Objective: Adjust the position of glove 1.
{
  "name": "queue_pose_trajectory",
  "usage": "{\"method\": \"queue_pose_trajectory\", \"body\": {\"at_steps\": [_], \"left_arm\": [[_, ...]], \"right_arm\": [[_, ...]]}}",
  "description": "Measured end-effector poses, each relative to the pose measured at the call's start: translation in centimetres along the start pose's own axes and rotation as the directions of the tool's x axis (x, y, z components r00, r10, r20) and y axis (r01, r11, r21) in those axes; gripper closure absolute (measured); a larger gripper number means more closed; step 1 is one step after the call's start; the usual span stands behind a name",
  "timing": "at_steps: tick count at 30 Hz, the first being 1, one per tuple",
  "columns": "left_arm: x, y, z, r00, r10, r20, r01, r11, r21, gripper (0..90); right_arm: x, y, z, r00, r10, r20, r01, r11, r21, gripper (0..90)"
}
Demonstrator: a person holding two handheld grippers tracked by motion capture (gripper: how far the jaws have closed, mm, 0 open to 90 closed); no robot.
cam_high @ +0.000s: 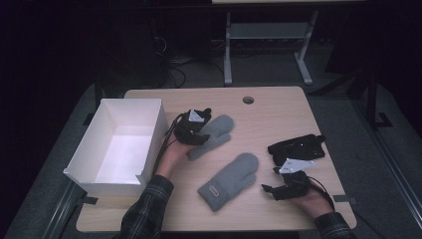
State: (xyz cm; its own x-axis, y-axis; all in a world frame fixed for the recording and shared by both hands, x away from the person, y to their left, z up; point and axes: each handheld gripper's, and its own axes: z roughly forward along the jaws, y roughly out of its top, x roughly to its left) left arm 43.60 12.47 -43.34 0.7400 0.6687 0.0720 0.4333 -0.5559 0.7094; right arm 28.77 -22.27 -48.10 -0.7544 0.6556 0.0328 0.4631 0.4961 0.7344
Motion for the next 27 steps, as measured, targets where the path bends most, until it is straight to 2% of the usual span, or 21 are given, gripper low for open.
{"method": "queue_pose_trajectory", "body": {"at_steps": [5, 7, 10, 12, 14, 15, 16, 17, 18, 19, 22, 23, 25, 27], "left_arm": [[-0.1, -0.3, 1.3, 0.9997, 0.018, 0.016, -0.018, 0.9996, 0.021, 47.3], [0.1, -0.6, 1.8, 0.9998, 0.01, 0.019, -0.01, 0.9997, 0.021, 46.5], [0.5, -1.0, 2.3, 0.9991, 0.002, 0.042, -0.004, 0.9995, 0.032, 50.0], [0.5, -1.1, 2.4, 0.9991, 0.004, 0.042, -0.006, 0.9993, 0.038, 53.7], [0.3, -1.1, 2.4, 0.9989, 0.023, 0.04, -0.025, 0.9979, 0.06, 61.1], [0.3, -1.1, 2.4, 0.9989, 0.023, 0.04, -0.025, 0.9979, 0.06, 65.0], [0.3, -1.0, 2.5, 0.9989, 0.022, 0.042, -0.024, 0.998, 0.058, 65.0], [0.2, -1.0, 2.4, 0.9988, 0.029, 0.04, -0.031, 0.9977, 0.059, 69.7], [0.2, -1.0, 2.4, 0.999, 0.025, 0.036, -0.028, 0.9977, 0.063, 77.3], [0.2, -0.9, 2.4, 0.9993, 0.011, 0.035, -0.014, 0.9978, 0.065, 79.4], [0.1, -0.8, 2.3, 0.9995, -0.014, 0.028, 0.012, 0.9981, 0.061, 81.5], [0.2, -0.6, 2.0, 0.9986, -0.044, 0.031, 0.042, 0.9978, 0.052, 83.2], [0.3, -0.6, 1.8, 0.998, -0.052, 0.036, 0.05, 0.9977, 0.046, 83.9], [0.4, -0.4, 1.3, 0.9962, -0.077, 0.04, 0.076, 0.9964, 0.038, 84.9]], "right_arm": [[0.0, 0.0, 0.0, 1.0, 0.0, 0.0, 0.0, 1.0, 0.0, 21.6], [0.0, 0.0, 0.0, 1.0, 0.0, 0.0, 0.0, 1.0, 0.0, 21.6], [0.0, 0.0, 0.0, 1.0, 0.0, 0.001, 0.0, 1.0, 0.0, 21.6], [0.0, 0.0, 0.0, 1.0, 0.0, 0.0, 0.0, 1.0, 0.0, 21.6], [0.0, 0.0, 0.0, 1.0, 0.001, 0.0, -0.001, 1.0, 0.0, 21.5], [0.0, 0.0, 0.0, 1.0, 0.0, 0.0, 0.0, 1.0, 0.0, 21.5], [0.0, 0.0, 0.0, 1.0, 0.0, 0.0, 0.0, 1.0, 0.0, 21.5], [0.0, 0.0, 0.0, 1.0, -0.001, 0.0, 0.001, 1.0, 0.0, 21.5], [0.0, 0.0, 0.0, 1.0, 0.0, 0.001, 0.0, 1.0, 0.0, 21.5], [0.0, 0.0, 0.0, 1.0, 0.0, 0.001, 0.0, 1.0, 0.0, 21.5], [0.0, 0.0, 0.0, 1.0, 0.0, 0.001, 0.0, 1.0, 0.0, 21.5], [0.0, 0.0, 0.0, 1.0, 0.001, 0.001, -0.001, 1.0, 0.0, 21.5], [0.0, 0.0, 0.0, 1.0, 0.001, 0.0, -0.001, 1.0, 0.0, 21.5], [0.0, 0.0, 0.0, 1.0, 0.001, 0.0, -0.001, 1.0, 0.0, 21.5]]}}
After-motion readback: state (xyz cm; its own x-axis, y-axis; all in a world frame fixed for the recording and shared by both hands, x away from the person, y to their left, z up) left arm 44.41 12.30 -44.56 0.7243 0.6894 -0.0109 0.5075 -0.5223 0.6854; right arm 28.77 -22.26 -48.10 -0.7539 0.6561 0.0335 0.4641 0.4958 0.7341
